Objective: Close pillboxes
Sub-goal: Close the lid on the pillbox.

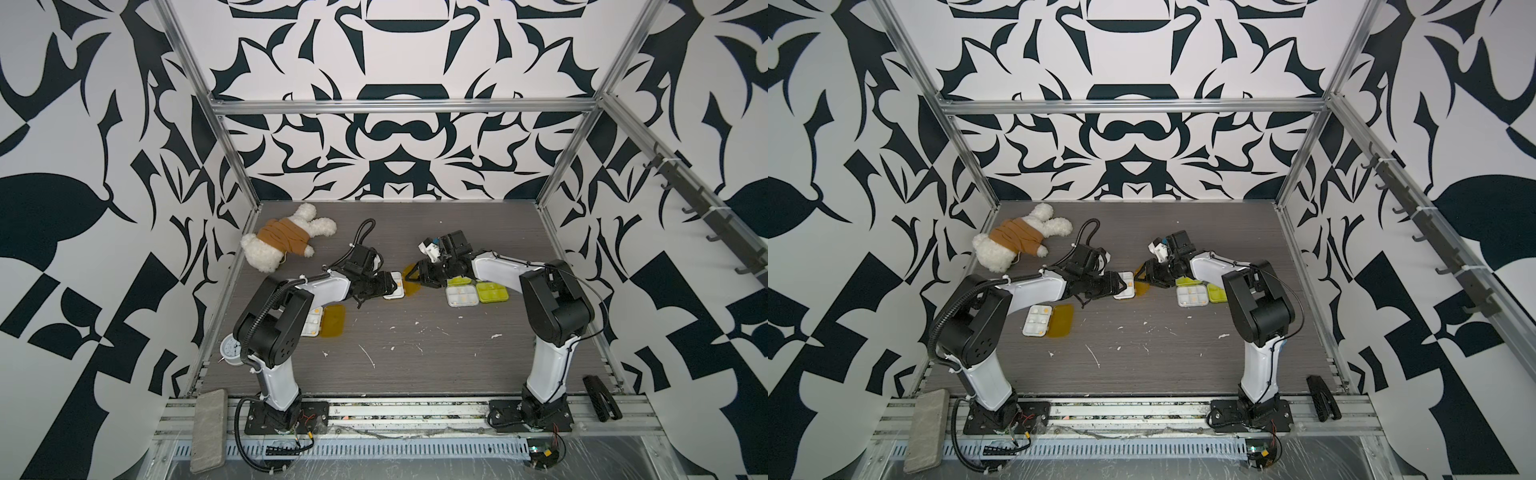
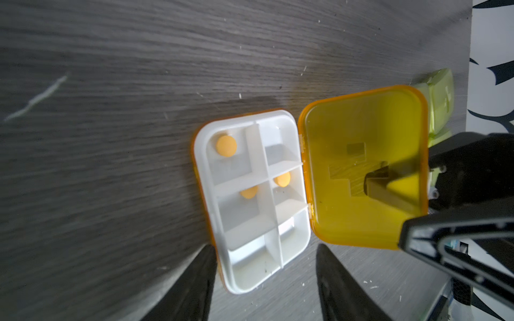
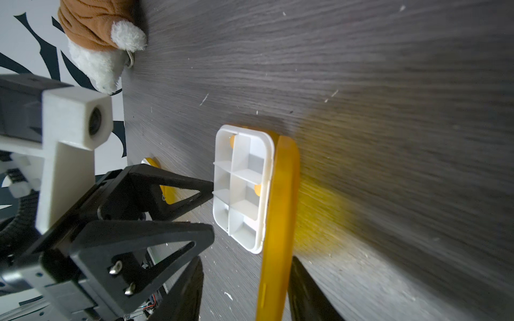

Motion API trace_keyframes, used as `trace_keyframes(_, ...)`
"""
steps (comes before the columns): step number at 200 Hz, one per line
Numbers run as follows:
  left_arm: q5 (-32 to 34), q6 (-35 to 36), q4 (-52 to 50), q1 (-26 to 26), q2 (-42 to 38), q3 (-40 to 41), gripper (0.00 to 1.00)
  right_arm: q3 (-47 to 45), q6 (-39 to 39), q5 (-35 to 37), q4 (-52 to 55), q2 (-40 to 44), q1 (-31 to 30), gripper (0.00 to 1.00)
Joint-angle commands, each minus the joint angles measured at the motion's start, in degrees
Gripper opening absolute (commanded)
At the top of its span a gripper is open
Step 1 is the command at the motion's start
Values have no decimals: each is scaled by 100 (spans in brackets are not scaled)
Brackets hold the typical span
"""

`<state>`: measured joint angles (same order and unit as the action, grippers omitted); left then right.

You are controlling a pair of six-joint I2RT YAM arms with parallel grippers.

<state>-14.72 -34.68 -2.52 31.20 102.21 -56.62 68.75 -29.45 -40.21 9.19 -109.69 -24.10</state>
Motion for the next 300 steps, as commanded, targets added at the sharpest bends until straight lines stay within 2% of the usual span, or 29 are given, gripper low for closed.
trace_keyframes(1, 56, 40, -11, 14, -214, 115, 60, 242, 138, 57, 163, 317, -60, 51)
trace_keyframes(57, 522, 10, -117, 0, -626, 372, 60, 458, 89, 114, 200, 213, -206, 51)
trace_keyframes(96, 977, -347, -279, -114, -1372, 746, 61, 645, 55, 205, 233, 98, -358, 51)
trace_keyframes(129, 1399, -374, -541, -174, -2033, 971, 63, 792, -14, 294, 240, -23, -452, 51)
trace_keyframes(166, 1551, -290, -666, -234, -2479, 1174, 64, 1011, -45, 414, 302, -242, -600, 50)
trace_keyframes(232, 1432, -233, -679, -281, -2557, 1276, 65, 1264, -40, 722, 440, -439, -765, 49)
trace_keyframes(255, 1440, -215, -688, -281, -2566, 1291, 65, 1638, 264, 1680, 1221, -440, -920, 47)
trace_keyframes(290, 1489, -200, -653, -324, -2648, 1372, 65, 2746, 972, 4403, 2987, -881, -1438, 48)
trace_keyframes(300, 1490, -195, -636, -342, -2654, 1390, 65, 3074, 1197, 4799, 3348, -1098, -1609, 48)
